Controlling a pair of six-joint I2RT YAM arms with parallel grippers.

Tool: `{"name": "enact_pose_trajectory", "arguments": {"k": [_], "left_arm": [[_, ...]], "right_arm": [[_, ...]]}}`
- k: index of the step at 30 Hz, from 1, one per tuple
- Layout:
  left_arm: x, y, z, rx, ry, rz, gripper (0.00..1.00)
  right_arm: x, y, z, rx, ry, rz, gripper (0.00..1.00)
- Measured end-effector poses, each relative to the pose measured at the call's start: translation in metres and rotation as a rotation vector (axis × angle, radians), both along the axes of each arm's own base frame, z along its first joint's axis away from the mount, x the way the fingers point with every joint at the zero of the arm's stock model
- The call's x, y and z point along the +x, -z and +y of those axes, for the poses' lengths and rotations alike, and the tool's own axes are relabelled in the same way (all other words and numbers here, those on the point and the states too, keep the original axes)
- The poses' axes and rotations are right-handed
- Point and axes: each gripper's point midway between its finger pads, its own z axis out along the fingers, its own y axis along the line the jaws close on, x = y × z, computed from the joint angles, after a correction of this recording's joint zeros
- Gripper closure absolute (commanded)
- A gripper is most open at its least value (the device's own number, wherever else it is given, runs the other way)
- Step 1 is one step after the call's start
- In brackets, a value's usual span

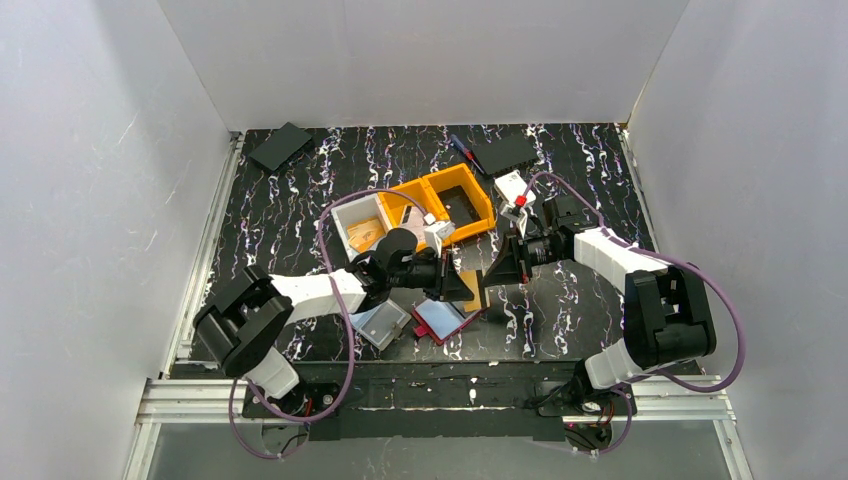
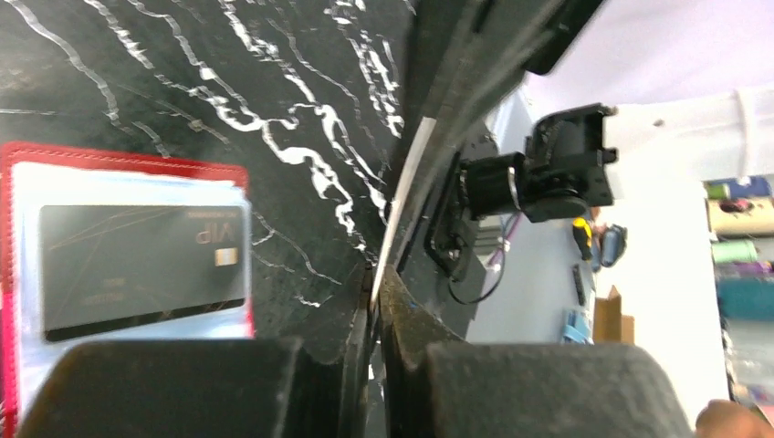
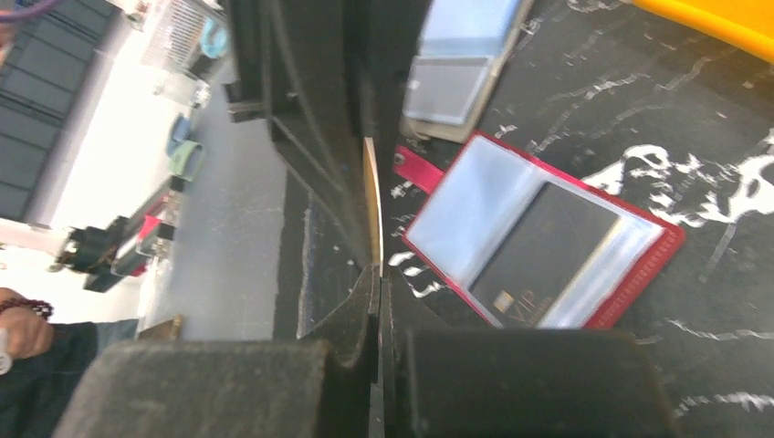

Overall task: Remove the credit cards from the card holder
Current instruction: Place the credit card in the storage box.

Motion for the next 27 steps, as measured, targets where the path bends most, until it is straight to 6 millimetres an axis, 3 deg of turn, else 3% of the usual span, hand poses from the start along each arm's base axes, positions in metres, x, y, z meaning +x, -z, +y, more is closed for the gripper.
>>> {"name": "enact_pose_trajectory", "arguments": {"k": [2, 6, 9, 13, 18, 22, 27], "left_arm": [[-0.003, -0.002, -0.005, -0.019, 0.030, 0.015, 1.00], [-0.005, -0.004, -0.007, -0.036, 0.033, 0.054, 1.00], [-0.006, -0.006, -0.007, -0.055, 0.001, 0.123, 1.00], [-0.002, 0.005, 0.010, -0.056, -0.117, 0.282, 1.00], [0.001, 0.015, 0.030, -0.071, -0.302, 0.565, 1.00], [0.003, 0.006, 0.027, -0.118, -0.383, 0.768, 1.00], [0.006, -0.002, 0.021, -0.162, -0.469, 0.953, 1.00]], "right_arm": [[0.003, 0.003, -0.001, -0.017, 0.009, -0.012, 0.99], [0.005, 0.005, -0.003, -0.032, 0.024, -0.006, 0.61], [0.007, 0.010, -0.005, -0.071, 0.035, -0.017, 0.43], [0.013, 0.010, -0.011, -0.151, 0.025, -0.121, 0.25], [0.016, -0.010, -0.022, -0.202, 0.004, -0.370, 0.05], [0.004, -0.034, -0.026, -0.162, -0.028, -0.647, 0.02], [-0.019, -0.045, -0.020, -0.091, -0.121, -0.901, 0.02]]}}
